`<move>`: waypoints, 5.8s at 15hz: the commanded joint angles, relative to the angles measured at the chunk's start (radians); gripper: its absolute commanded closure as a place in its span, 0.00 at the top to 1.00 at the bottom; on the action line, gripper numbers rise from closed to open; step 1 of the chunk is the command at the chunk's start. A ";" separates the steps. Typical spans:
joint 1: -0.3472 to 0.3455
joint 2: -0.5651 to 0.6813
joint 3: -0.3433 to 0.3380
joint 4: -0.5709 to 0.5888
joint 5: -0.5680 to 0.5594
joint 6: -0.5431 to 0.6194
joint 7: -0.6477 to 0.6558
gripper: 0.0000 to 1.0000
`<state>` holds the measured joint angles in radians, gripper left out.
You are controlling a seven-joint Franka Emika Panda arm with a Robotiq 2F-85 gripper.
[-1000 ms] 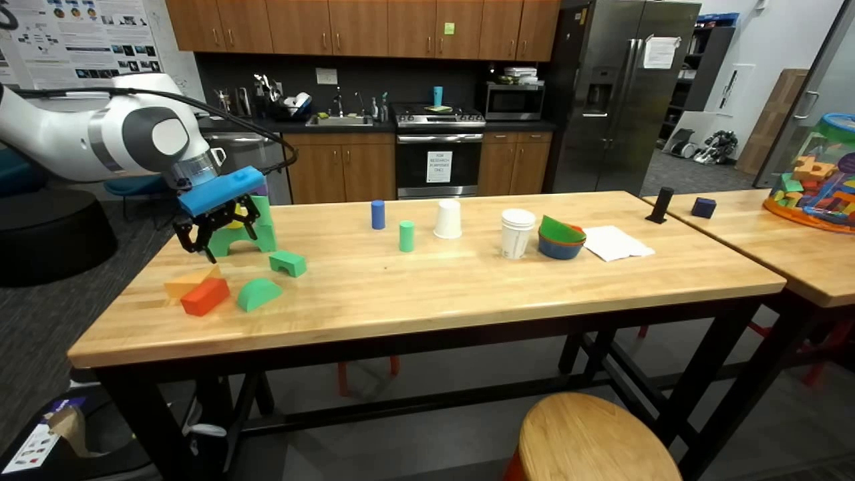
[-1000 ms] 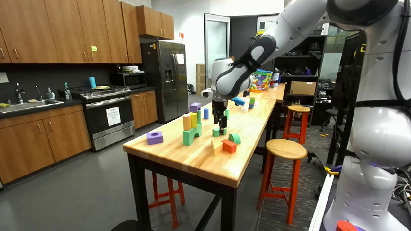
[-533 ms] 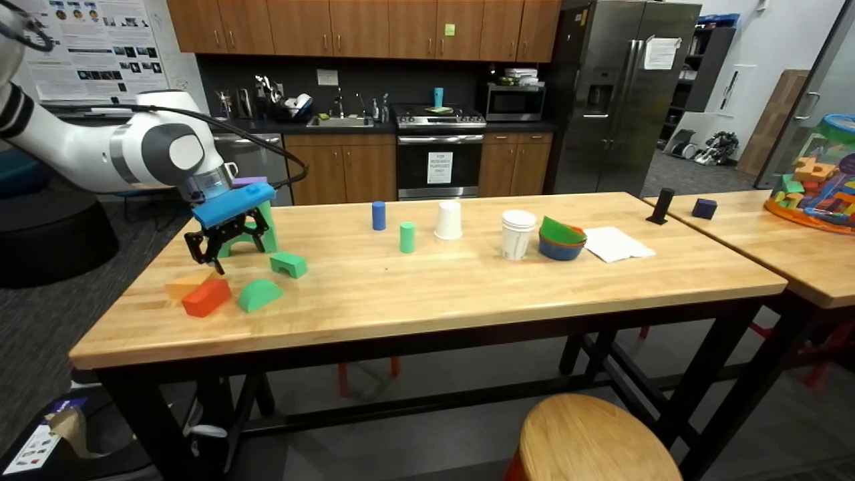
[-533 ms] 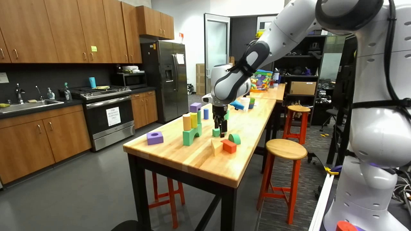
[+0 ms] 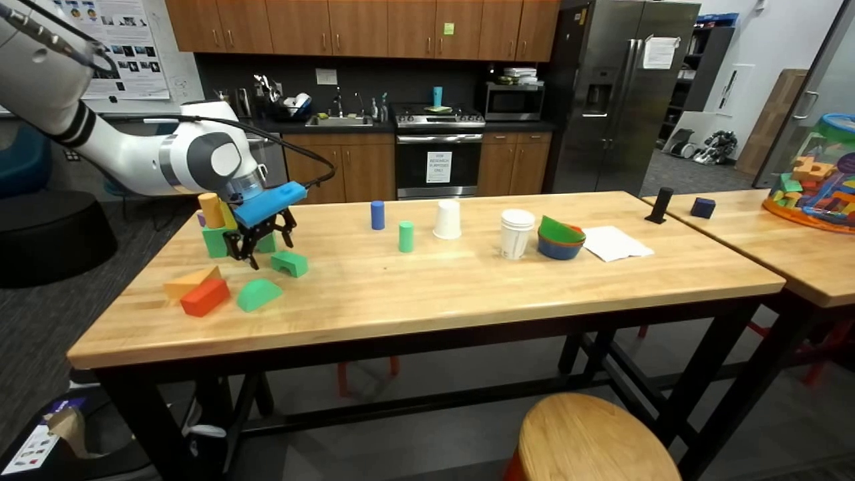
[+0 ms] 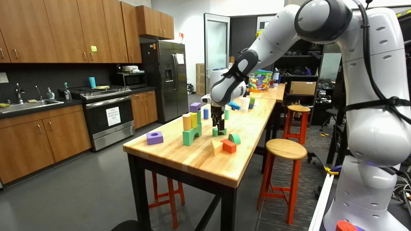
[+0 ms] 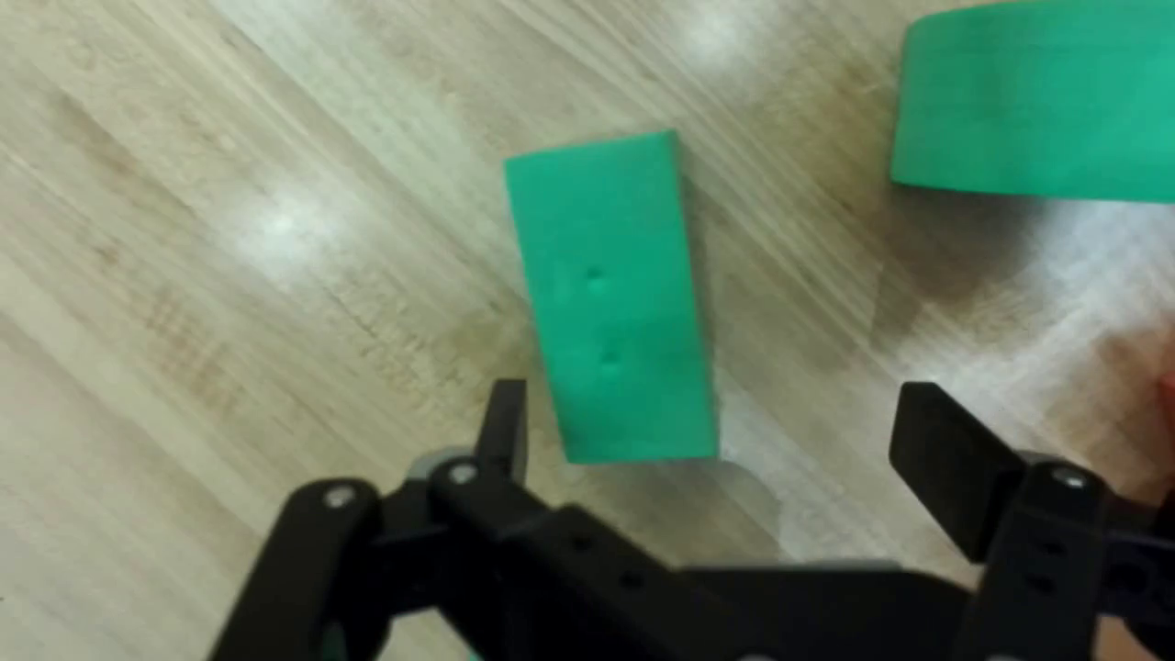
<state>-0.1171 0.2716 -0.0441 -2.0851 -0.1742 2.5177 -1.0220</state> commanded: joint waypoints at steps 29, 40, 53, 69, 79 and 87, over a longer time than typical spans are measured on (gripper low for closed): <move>-0.094 0.137 0.034 0.248 0.135 -0.222 -0.284 0.45; -0.085 0.111 0.032 0.227 0.101 -0.193 -0.286 0.15; -0.084 -0.026 -0.008 0.251 0.073 -0.175 -0.263 0.15; 0.007 -0.259 -0.003 0.222 0.174 -0.283 -0.618 0.15; 0.010 -0.233 -0.011 0.253 0.146 -0.308 -0.537 0.40; 0.009 -0.211 -0.006 0.328 0.207 -0.347 -0.777 0.15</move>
<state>-0.1141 0.0393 -0.0438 -1.8176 -0.0070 2.2092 -1.6653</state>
